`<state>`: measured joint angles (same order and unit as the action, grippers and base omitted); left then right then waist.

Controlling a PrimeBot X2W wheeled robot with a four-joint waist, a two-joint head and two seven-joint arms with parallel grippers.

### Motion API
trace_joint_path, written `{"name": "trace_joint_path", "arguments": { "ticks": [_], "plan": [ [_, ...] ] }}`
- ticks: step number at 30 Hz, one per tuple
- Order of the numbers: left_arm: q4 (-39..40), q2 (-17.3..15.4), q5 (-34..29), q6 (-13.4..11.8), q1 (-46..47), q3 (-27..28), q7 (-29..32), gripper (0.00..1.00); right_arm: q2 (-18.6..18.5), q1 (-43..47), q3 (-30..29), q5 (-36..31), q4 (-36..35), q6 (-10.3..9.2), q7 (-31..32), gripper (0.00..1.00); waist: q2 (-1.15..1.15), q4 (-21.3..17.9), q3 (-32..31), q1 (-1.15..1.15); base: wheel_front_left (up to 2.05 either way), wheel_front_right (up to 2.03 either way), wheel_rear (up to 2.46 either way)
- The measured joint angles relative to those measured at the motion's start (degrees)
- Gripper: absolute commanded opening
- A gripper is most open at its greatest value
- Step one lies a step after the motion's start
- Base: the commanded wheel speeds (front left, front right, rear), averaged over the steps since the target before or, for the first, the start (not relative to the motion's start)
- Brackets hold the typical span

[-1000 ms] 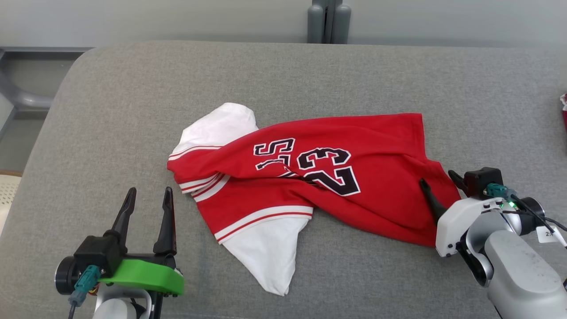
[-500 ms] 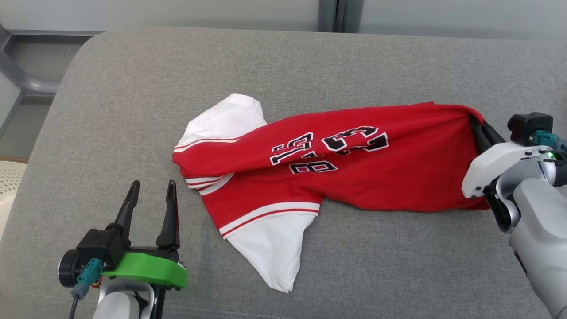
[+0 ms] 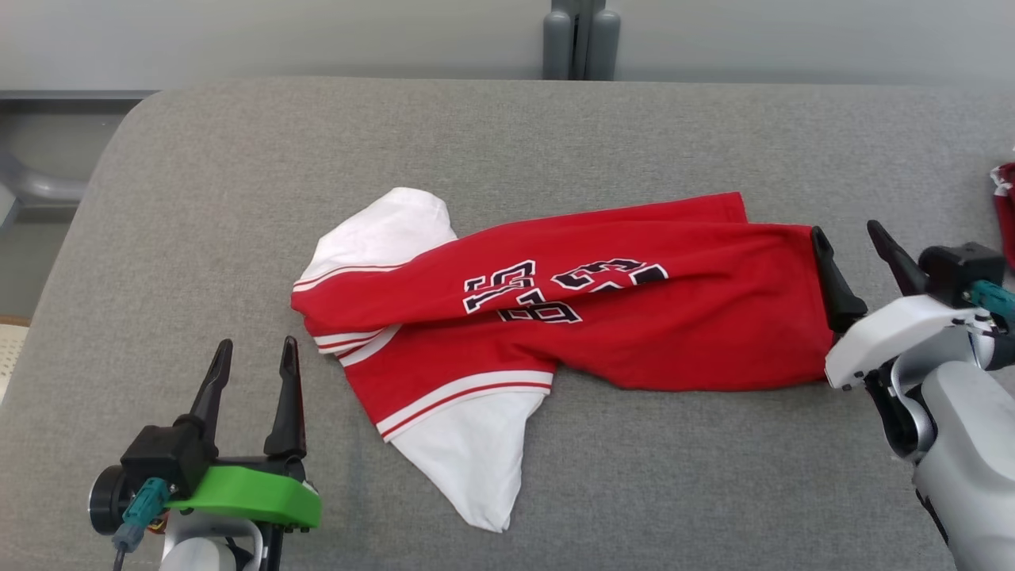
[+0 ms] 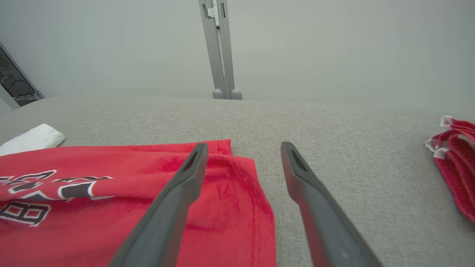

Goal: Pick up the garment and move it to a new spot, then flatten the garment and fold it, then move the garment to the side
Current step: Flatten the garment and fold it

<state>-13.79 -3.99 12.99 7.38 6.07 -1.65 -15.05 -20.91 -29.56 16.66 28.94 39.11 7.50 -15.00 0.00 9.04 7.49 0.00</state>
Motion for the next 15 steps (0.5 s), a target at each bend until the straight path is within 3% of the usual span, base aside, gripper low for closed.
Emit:
{"name": "trace_joint_path", "arguments": {
  "ticks": [8,15],
  "plan": [
    [1.0,-0.7,-0.3,0.0,-1.7,2.9,0.0,1.00,2.2,16.1,-9.4,-5.2,-20.4,-0.01,0.0,1.00,0.00,-3.2,-1.4,0.00,0.00,0.00,0.00],
    [1.8,-1.0,-1.2,0.0,-3.2,5.4,0.0,1.00,5.6,25.4,-12.7,-8.3,-31.4,-0.01,-0.1,1.00,0.00,-5.8,-2.5,0.00,0.00,0.00,0.00]
  ]
}}
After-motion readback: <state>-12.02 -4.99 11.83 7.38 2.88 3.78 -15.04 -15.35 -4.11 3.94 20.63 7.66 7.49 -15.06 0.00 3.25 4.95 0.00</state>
